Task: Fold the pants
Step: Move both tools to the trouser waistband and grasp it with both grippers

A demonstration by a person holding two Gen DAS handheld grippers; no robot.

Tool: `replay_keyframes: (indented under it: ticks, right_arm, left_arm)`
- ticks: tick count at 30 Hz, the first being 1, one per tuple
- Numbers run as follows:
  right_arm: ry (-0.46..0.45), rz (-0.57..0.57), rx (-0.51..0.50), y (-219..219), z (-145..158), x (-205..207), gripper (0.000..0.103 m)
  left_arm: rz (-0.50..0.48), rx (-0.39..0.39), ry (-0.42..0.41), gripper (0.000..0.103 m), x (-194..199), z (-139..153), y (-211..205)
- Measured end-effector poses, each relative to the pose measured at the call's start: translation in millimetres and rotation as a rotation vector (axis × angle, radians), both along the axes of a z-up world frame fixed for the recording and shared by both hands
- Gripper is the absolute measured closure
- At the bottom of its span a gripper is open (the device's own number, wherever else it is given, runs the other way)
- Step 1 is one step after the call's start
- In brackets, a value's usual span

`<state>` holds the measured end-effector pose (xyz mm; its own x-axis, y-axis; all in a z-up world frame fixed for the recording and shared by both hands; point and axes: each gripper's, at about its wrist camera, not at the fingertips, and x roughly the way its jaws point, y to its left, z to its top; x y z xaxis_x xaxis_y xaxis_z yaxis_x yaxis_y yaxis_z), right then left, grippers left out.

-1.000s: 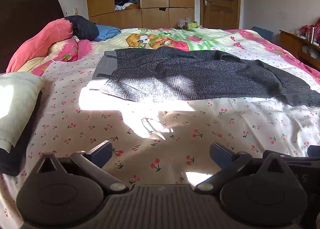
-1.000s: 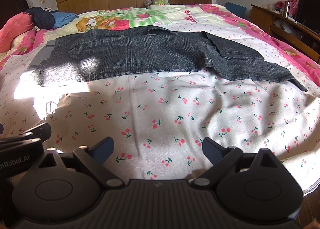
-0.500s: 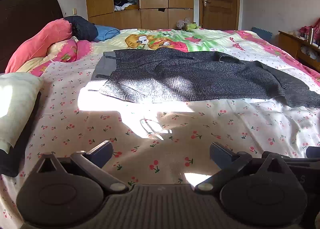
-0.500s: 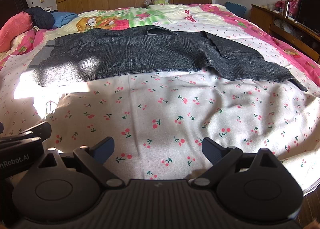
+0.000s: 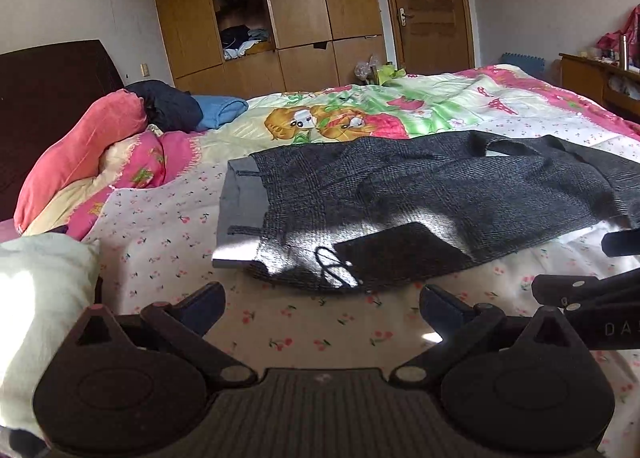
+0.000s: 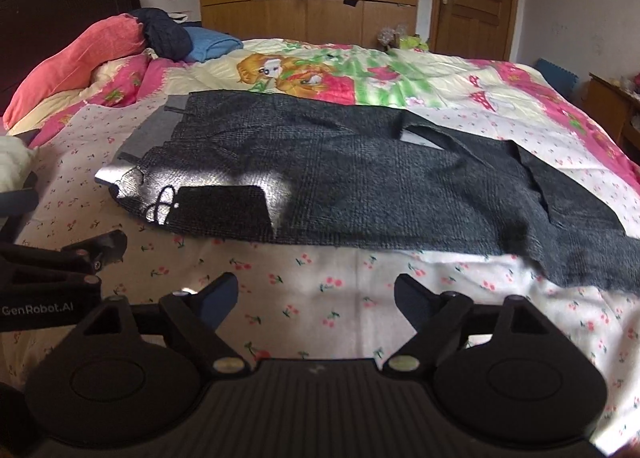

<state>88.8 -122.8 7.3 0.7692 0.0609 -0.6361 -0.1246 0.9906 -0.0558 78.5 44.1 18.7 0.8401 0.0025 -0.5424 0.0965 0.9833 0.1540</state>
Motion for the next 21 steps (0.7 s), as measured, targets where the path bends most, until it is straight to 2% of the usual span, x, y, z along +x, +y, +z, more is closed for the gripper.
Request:
replay_keyframes:
  ticks: [2, 6, 7, 10, 13, 17, 19, 21]
  right_arm:
    - [0.005, 0.074, -0.016, 16, -5, 24, 0.026]
    - [0.022, 0.228, -0.064, 54, -21, 66, 0.039]
    - [0.026, 0.264, -0.083, 63, -26, 74, 0.044]
    - [0.054, 0.358, -0.109, 83, -39, 93, 0.045]
    - [0.057, 0.455, -0.123, 97, -46, 100, 0.044]
    - [0.043, 0.523, -0.162, 110, -46, 102, 0.046]
    - [0.033, 0.543, -0.171, 114, -46, 105, 0.047]
    - [0.052, 0.534, -0.182, 118, -50, 112, 0.049]
  left_arm:
    - [0.008, 0.010, 0.006, 0.000, 25, -6, 14]
    - [0.009, 0.016, 0.046, 0.000, 72, -23, 42]
    - [-0.007, 0.012, 0.064, 0.005, 84, -28, 48]
    - [-0.046, 0.021, 0.100, 0.008, 109, -42, 59]
    - [-0.071, 0.019, 0.105, 0.008, 120, -50, 71]
    - [-0.125, -0.039, 0.122, 0.022, 114, -48, 84]
    - [-0.147, -0.011, 0.124, 0.022, 116, -49, 82]
    - [-0.149, 0.016, 0.148, 0.028, 121, -53, 79]
